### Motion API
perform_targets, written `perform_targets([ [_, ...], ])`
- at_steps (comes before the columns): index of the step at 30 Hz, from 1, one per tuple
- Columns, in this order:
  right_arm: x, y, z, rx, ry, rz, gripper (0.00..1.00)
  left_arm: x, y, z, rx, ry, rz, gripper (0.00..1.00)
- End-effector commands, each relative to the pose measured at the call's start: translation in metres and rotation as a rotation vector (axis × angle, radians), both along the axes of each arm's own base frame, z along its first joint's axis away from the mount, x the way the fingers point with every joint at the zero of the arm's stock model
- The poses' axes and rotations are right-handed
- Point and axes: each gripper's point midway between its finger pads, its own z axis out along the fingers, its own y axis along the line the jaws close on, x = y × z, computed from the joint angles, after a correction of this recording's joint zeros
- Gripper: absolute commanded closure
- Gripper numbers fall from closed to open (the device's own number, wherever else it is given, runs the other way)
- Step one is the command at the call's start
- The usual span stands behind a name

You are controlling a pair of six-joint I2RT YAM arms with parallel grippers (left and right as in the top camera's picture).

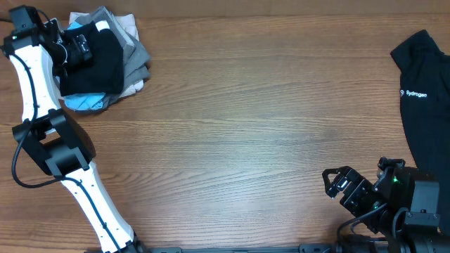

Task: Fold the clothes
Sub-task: 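Release the bundle and press it flat on the pile with the left gripper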

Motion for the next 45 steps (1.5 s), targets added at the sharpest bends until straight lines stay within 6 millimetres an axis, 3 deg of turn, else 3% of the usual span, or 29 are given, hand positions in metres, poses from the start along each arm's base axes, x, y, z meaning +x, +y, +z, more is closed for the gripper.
perform_targets([
  [1,0.001,0.001,0.004,0.003,-0.017,0.001,0.0,-0.004,0.003,0.012,0.002,0.002,0.048,0.0],
  [4,0.001,0.001,0.004,0.003,-0.017,0.001,0.0,-0.004,0.002,0.037,0.009,-0.036,0.063,0.0],
  [12,0.001,0.001,0.004,0.003,-0.017,0.001,0.0,-0.02,0.014,0.137,0.137,-0.179,0.145,0.0],
  [17,0.001,0.001,0.004,0.003,-0.017,0.001,0.0,-0.033,0.018,0.163,0.191,-0.191,0.175,0.0],
  [18,0.001,0.001,0.004,0.003,-0.017,0.001,0.0,-0.034,0.018,0.162,0.189,-0.188,0.175,0.06],
  [19,0.001,0.001,0.004,0.003,-0.017,0.001,0.0,-0.034,0.017,0.16,0.186,-0.185,0.173,0.19],
  [20,0.001,0.001,0.004,0.003,-0.017,0.001,0.0,-0.033,0.018,0.157,0.184,-0.178,0.173,0.49],
  [22,0.001,0.001,0.004,0.003,-0.017,0.001,0.0,-0.031,0.019,0.148,0.182,-0.164,0.174,0.94],
  [26,0.001,0.001,0.004,0.003,-0.017,0.001,0.0,-0.023,0.022,0.124,0.176,-0.131,0.165,0.96],
  [33,0.001,0.001,0.004,0.003,-0.017,0.001,0.0,-0.007,0.029,0.058,0.168,-0.051,0.128,0.96],
  [39,0.001,0.001,0.004,0.003,-0.017,0.001,0.0,-0.007,0.029,-0.001,0.144,0.051,0.091,0.91],
  [42,0.001,0.001,0.004,0.003,-0.017,0.001,0.0,-0.011,0.027,-0.011,0.131,0.08,0.091,0.89],
  [45,0.001,0.001,0.004,0.003,-0.017,0.001,0.0,-0.011,0.027,0.0,0.131,0.065,0.104,0.88],
])
